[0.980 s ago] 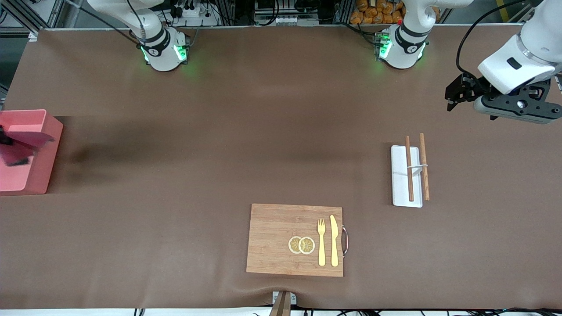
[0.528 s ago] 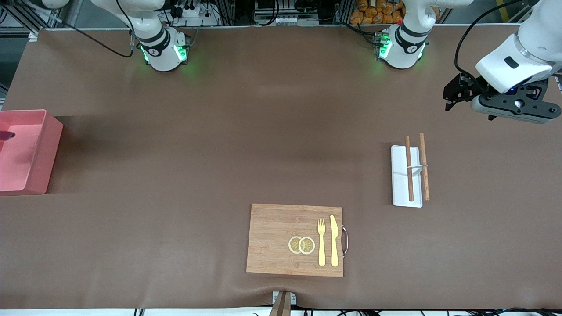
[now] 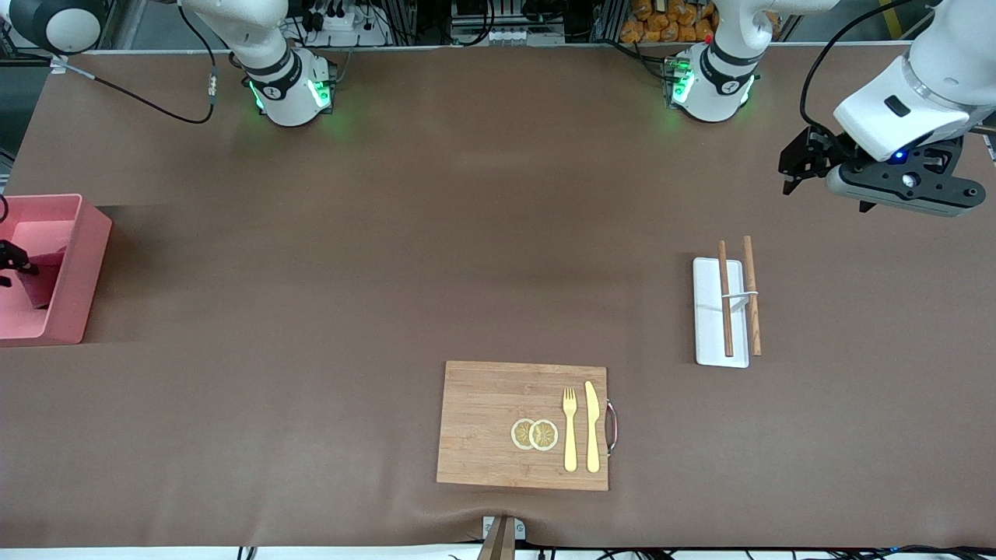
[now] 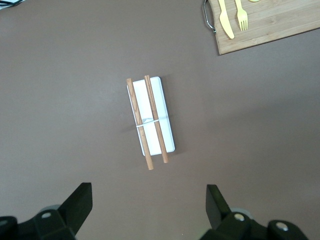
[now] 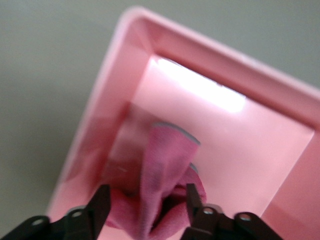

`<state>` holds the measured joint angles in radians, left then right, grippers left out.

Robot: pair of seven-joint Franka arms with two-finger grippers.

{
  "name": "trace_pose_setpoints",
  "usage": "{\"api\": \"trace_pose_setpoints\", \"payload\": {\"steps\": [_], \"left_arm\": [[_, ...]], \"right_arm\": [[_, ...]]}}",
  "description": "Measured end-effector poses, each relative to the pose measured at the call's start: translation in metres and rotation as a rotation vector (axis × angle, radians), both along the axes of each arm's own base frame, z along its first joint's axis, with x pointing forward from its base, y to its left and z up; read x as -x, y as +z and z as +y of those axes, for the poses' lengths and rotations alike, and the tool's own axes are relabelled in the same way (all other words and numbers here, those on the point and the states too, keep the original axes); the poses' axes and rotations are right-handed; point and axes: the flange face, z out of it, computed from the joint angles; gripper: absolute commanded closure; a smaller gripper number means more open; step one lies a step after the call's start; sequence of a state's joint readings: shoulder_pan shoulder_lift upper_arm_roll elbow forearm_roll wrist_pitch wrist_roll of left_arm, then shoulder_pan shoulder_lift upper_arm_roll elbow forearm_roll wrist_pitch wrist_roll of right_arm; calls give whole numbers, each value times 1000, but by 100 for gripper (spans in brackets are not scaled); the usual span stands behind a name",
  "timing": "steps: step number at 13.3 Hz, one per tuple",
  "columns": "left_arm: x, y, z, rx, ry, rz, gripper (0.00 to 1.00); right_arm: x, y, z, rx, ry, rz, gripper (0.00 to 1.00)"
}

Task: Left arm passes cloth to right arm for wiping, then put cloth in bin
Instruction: 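Open the right gripper to drop the cloth in the bin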

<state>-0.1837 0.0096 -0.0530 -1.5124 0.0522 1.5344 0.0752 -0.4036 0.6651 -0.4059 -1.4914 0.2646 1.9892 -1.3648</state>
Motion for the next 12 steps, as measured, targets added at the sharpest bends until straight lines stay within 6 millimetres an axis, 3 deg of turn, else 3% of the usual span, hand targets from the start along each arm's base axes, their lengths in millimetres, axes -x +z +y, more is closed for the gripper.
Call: {"api": "trace_pose_setpoints", "payload": {"steps": [3,5,6,10,12], "left_arm": [[2,2,-8,1,-14,-4,0],[2,3,-7,2,-12,-7,0],[2,4,-4,2,-7,-7,0],[1,0,24,69,55,55,0],[1,-2,35,85,92,74,0]], "right_arm": [[-29,81,37,-8,-12,104,0],[-51,116,80,23,-75,157,0],[-63,123,108,31,-115,180,0],[-101,99,215,82,-282,272,0],[-114,99,266,118,-369,281,0]]}}
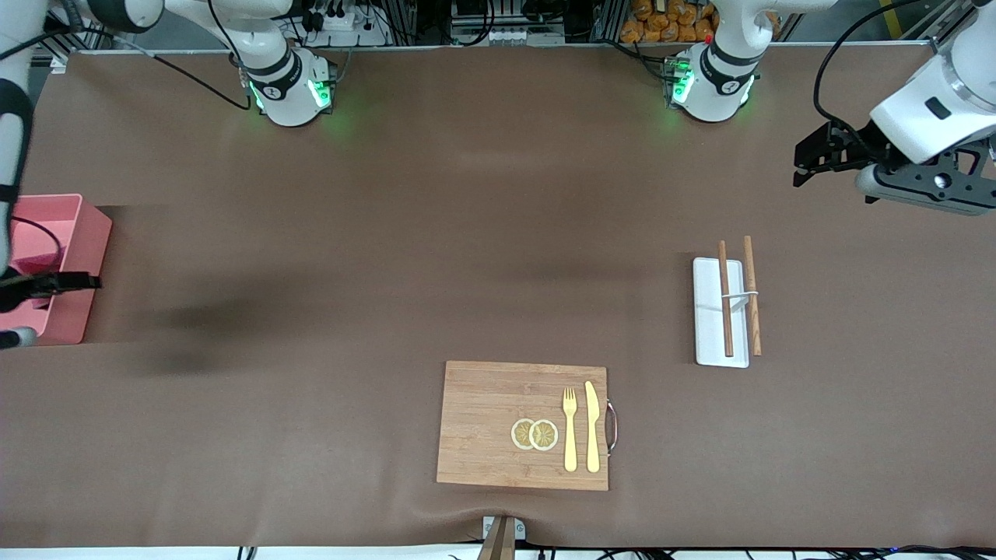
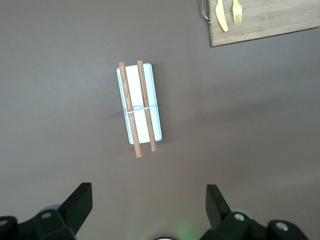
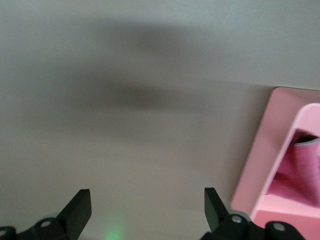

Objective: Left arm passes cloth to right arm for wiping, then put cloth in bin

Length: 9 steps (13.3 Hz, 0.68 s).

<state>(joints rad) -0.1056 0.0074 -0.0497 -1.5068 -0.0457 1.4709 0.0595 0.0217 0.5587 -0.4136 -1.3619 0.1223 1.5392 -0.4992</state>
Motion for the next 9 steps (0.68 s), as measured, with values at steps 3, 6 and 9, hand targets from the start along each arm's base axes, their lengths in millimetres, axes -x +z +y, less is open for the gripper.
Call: {"api": "trace_pose_setpoints", "payload": {"steps": [3,6,9], "left_arm": [[4,-2,-3,-5,32,29,0],[5,-2,-9,-6,29,31,0],[5,-2,-10,-6,27,31,0]], "right_arm": [[-8,16,44,41,-61,-21,0],[-3,40,37,43,-77,-60,0],[0,59,40,39,-95,-85,0]]}}
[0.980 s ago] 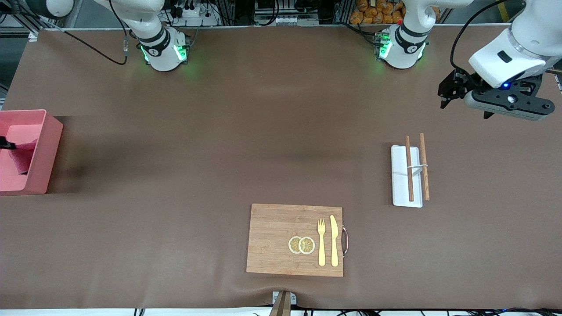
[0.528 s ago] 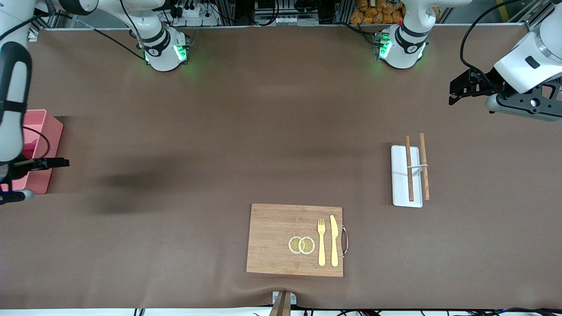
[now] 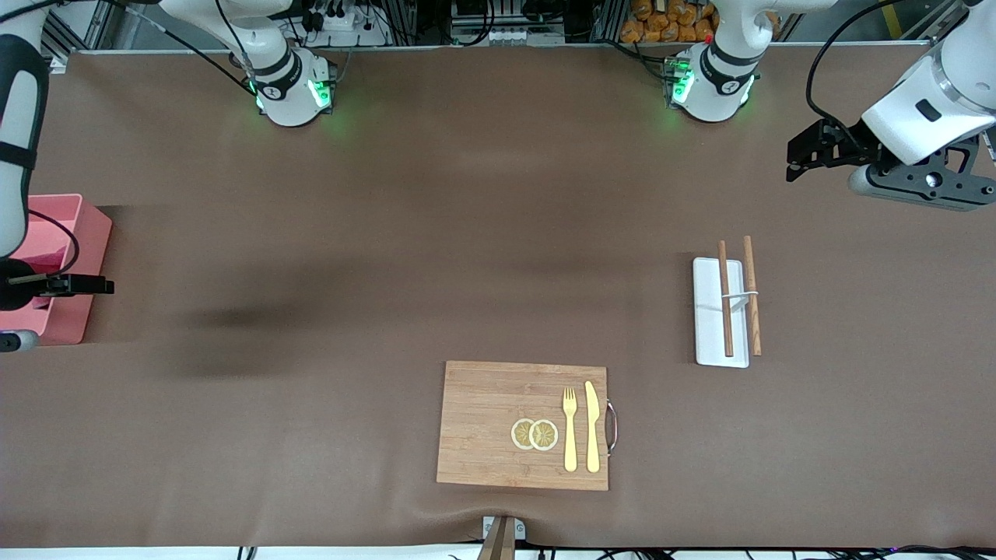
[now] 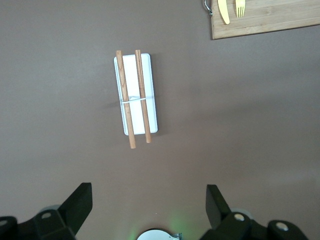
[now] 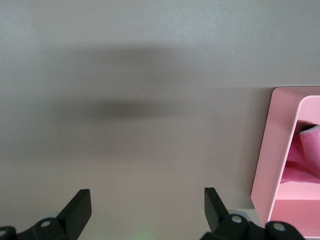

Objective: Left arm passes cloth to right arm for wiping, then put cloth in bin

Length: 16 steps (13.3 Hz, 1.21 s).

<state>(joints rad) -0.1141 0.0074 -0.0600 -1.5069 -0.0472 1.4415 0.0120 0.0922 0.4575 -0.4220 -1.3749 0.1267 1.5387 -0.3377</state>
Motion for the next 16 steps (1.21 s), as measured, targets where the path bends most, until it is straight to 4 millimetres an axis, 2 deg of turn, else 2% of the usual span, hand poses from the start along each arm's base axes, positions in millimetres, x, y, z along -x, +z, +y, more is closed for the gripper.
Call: {"api": "trace_pose_setpoints", "payload": {"steps": [2,5,9,14,16], "left_arm": [[0,0,0,0,-1,0,0],[0,0,0,0,-1,0,0],[0,0,-1,0,-1,0,0],[0,-1,-1,0,-1,2,0],[0,-1,0,0,0,2,0]], "right_arm": [[5,18,12,2,-68,-1,0],[21,59,33,-20,-157,-9,0],[39,115,78,-31,-259,-52,0],[73,173,86,-18,-280,-120,0],[80,191,85,3,-271,-189,0]]}}
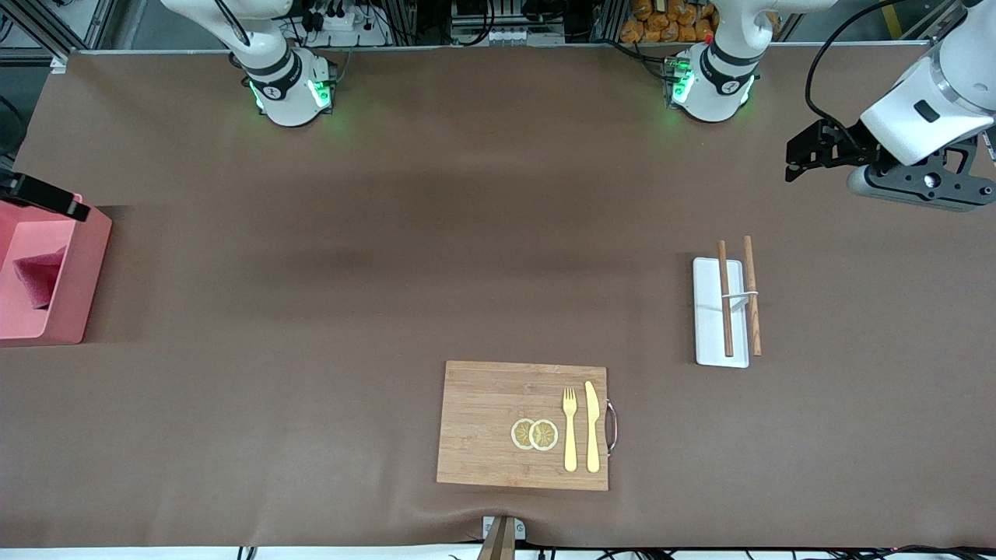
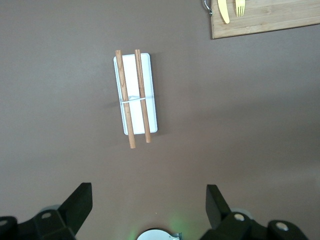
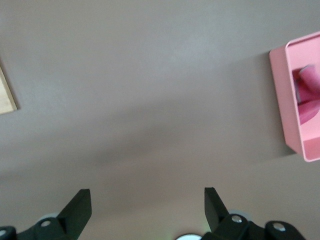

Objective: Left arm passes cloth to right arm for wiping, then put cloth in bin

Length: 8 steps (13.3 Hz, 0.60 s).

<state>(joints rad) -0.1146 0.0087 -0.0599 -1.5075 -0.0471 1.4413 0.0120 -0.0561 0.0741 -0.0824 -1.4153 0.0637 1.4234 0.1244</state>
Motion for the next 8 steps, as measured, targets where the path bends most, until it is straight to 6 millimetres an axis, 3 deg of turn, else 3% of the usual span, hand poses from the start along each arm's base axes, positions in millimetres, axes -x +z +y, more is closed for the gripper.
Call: {"api": "trace_pose_setpoints", "payload": {"steps": [3,8], "left_arm": [[-1,-1,2,0,4,2,0],[-2,-3,3,-1,6,5,0]], "right_arm": [[4,21,2,12,43,-82,0],[1,19,4,27,59,-93,0]]}}
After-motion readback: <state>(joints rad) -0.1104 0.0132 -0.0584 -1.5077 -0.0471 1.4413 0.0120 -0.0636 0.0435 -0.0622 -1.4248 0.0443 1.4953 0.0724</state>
